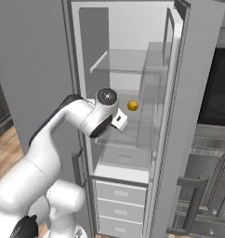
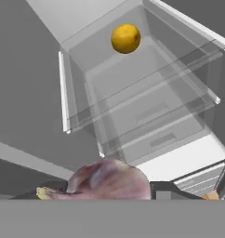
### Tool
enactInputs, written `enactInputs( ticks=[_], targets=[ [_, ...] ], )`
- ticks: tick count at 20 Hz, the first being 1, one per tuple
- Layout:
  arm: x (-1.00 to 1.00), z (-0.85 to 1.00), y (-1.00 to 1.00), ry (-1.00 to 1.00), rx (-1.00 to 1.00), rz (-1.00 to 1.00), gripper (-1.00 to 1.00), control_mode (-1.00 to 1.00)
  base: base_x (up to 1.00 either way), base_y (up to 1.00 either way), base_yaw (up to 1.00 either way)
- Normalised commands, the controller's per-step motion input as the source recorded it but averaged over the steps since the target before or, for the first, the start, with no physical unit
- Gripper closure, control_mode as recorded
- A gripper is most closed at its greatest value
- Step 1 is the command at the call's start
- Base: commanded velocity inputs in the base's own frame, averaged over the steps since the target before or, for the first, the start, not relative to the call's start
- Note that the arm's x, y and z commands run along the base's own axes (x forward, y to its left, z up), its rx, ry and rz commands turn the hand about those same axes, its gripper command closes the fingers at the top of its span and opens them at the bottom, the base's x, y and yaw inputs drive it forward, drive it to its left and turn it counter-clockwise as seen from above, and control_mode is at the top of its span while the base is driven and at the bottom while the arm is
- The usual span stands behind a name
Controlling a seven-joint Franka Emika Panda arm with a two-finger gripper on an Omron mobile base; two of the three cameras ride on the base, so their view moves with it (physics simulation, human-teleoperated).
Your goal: Grab the garlic and lemon from the fridge, place them in the blender, close the lid, and turn on the blender to create a marinade.
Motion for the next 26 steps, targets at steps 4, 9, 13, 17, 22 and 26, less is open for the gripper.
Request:
enactInputs(
  ticks=[4, 9, 13, 17, 22, 26],
  targets=[
    [-0.90, 0.24, 0.16, 0.03, -0.04, -0.05, 1.00, -1.00, 0.00, 0.00, 0.00],
    [-1.00, 0.51, 0.22, 0.00, -0.02, -0.01, 1.00, -1.00, 0.00, 0.00, 0.00],
    [-0.98, 0.52, 0.53, 0.01, -0.03, 0.00, 1.00, -1.00, 0.00, 0.00, 0.00],
    [-0.60, 0.18, 0.91, 0.13, -0.11, 0.00, 1.00, -1.00, 0.00, 0.00, 0.00],
    [-0.13, -0.10, 0.54, 0.16, -0.08, 0.02, 1.00, -1.00, 0.00, 0.00, 0.00],
    [-0.72, -0.02, 0.24, 0.00, 0.00, 0.03, 1.00, -1.00, 0.00, 0.00, 0.00]
  ],
)
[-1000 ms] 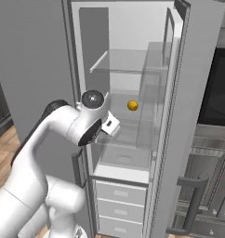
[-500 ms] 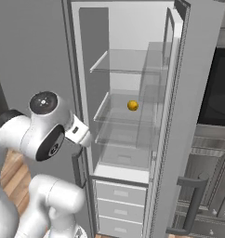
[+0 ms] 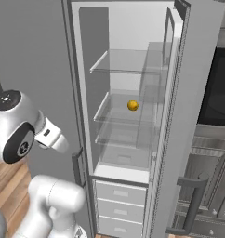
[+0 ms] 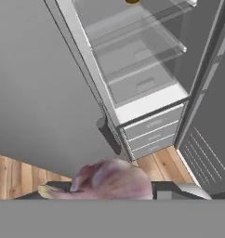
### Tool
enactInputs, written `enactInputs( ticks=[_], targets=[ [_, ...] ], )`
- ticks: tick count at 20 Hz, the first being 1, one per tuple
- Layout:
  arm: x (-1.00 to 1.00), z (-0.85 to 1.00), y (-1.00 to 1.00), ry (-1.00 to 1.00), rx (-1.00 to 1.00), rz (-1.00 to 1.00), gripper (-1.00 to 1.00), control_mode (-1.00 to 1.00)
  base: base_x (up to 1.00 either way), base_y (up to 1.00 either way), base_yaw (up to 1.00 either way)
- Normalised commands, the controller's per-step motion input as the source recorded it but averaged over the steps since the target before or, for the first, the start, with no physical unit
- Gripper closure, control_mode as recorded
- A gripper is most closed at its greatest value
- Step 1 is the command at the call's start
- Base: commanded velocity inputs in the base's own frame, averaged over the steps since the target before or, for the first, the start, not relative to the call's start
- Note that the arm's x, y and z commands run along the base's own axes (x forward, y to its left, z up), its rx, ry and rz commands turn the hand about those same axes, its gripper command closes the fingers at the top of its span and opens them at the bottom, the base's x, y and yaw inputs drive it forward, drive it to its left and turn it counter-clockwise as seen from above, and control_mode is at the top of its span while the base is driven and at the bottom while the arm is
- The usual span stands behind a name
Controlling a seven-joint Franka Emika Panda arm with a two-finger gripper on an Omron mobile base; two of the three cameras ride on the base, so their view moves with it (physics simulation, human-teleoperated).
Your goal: Grab the garlic and lemon from the fridge, place them in the blender, close the lid, and turn on the blender to create a marinade.
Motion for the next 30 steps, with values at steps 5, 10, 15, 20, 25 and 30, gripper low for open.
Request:
enactInputs(
  ticks=[5, 10, 15, 20, 25, 30],
  targets=[
    [0.00, 0.00, 0.00, 0.00, 0.00, 0.00, 1.00, 1.00, -1.00, 0.44, 0.00],
    [0.00, 0.00, 0.00, 0.00, 0.00, 0.00, 1.00, 1.00, -0.95, 0.54, 0.00],
    [0.00, 0.00, 0.00, 0.00, 0.00, 0.00, 1.00, 1.00, -0.86, 0.75, 0.00],
    [0.00, 0.00, 0.00, 0.00, 0.00, 0.00, 1.00, 1.00, -0.78, 0.55, -0.02],
    [0.00, 0.00, 0.00, 0.00, 0.00, 0.00, 1.00, 1.00, -0.66, 0.03, -0.45],
    [0.00, 0.00, 0.00, 0.00, 0.00, 0.00, 1.00, 1.00, -0.88, 0.16, -0.61]
  ],
)
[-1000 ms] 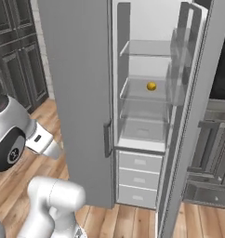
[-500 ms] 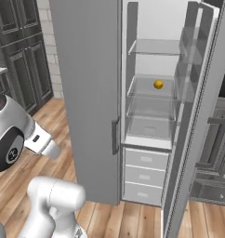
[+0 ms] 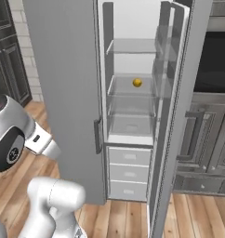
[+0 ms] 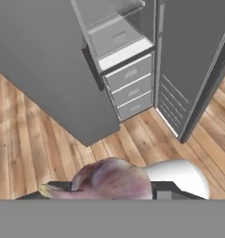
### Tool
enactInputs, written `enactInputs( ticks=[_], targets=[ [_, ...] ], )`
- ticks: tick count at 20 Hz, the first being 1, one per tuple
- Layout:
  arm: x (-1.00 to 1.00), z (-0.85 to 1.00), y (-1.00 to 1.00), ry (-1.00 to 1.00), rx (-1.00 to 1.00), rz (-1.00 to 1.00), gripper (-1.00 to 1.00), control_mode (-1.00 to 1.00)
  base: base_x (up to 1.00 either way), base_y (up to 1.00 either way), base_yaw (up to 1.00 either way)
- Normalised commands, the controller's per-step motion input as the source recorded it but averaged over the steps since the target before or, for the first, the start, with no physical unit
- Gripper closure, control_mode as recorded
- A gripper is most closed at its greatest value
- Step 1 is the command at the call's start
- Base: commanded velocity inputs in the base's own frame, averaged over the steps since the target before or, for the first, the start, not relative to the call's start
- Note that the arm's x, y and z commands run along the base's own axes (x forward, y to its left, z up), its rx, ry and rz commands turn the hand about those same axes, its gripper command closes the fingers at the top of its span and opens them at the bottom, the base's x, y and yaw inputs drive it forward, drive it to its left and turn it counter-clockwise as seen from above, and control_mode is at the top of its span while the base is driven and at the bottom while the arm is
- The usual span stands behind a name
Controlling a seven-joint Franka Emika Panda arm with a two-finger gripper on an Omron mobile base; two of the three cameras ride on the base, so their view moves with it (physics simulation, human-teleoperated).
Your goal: Grab the garlic and lemon from the fridge, place them in the blender, close the lid, and turn on the blender to create a marinade.
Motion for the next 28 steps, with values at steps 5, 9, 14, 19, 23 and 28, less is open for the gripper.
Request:
enactInputs(
  ticks=[5, 9, 14, 19, 23, 28],
  targets=[
    [-0.20, 0.00, 0.00, -0.02, 0.01, -0.06, 1.00, -1.00, -0.79, 0.07, -0.38],
    [-1.00, 0.07, -0.02, -0.15, 0.06, -0.25, 1.00, -1.00, 0.00, 0.00, 0.00],
    [-1.00, 0.57, -0.02, -0.07, 0.05, -0.13, 1.00, -1.00, 0.00, 0.00, 0.00],
    [-0.20, -0.02, 0.01, 0.00, 0.00, -0.01, 1.00, 1.00, -0.14, 0.16, -0.09],
    [0.00, 0.00, 0.00, 0.00, 0.00, 0.00, 1.00, 1.00, 0.00, 0.82, -0.58],
    [0.00, 0.00, 0.00, 0.00, 0.00, 0.00, 1.00, 1.00, 0.00, 0.85, -0.66]
  ],
)
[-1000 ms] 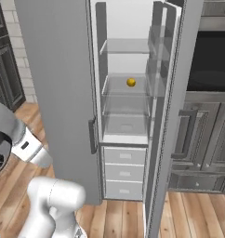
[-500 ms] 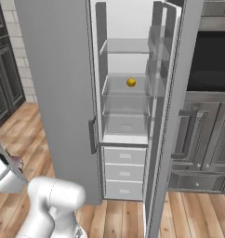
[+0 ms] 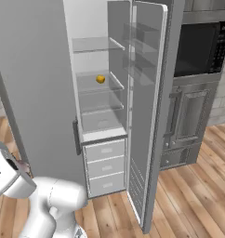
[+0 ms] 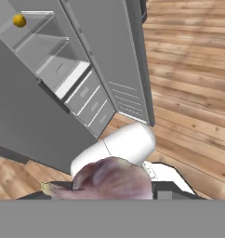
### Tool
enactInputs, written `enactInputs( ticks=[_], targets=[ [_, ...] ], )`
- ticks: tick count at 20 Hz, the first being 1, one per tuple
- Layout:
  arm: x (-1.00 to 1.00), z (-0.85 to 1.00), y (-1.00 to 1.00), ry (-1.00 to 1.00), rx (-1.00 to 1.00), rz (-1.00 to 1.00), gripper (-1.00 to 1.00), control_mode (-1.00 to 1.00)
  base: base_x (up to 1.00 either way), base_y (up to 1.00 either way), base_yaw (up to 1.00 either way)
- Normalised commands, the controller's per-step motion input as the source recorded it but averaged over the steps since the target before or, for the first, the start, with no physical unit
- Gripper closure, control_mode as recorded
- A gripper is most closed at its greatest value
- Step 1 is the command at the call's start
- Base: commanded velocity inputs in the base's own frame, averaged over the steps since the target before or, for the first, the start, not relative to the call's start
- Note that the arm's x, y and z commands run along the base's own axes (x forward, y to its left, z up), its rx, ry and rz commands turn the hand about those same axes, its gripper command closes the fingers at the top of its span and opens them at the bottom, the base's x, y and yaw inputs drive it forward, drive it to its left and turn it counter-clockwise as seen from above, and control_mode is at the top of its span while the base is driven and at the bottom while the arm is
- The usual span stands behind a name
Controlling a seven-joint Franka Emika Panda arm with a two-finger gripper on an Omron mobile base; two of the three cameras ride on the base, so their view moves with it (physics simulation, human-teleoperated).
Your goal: Grab the garlic and lemon from the fridge, place them in the blender, close the lid, and turn on the blender to create a marinade.
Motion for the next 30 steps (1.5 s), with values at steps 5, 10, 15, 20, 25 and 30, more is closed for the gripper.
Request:
enactInputs(
  ticks=[5, 10, 15, 20, 25, 30],
  targets=[
    [0.00, 0.00, 0.00, 0.00, 0.00, 0.00, 1.00, 1.00, 0.00, 0.66, -0.71],
    [0.00, 0.00, 0.00, 0.00, 0.00, 0.00, 1.00, 1.00, 0.00, 0.36, -0.82],
    [0.00, 0.00, 0.00, 0.00, 0.00, 0.00, 1.00, 1.00, 0.01, 0.09, -0.82],
    [0.00, 0.00, 0.00, 0.00, 0.00, 0.00, 1.00, 1.00, 0.21, -0.04, -0.66],
    [0.00, 0.00, 0.00, 0.00, 0.00, 0.00, 1.00, 1.00, -0.22, 0.00, -0.55],
    [0.00, 0.00, 0.00, 0.00, 0.00, 0.00, 1.00, 1.00, -0.99, 0.00, -0.45]
  ],
)
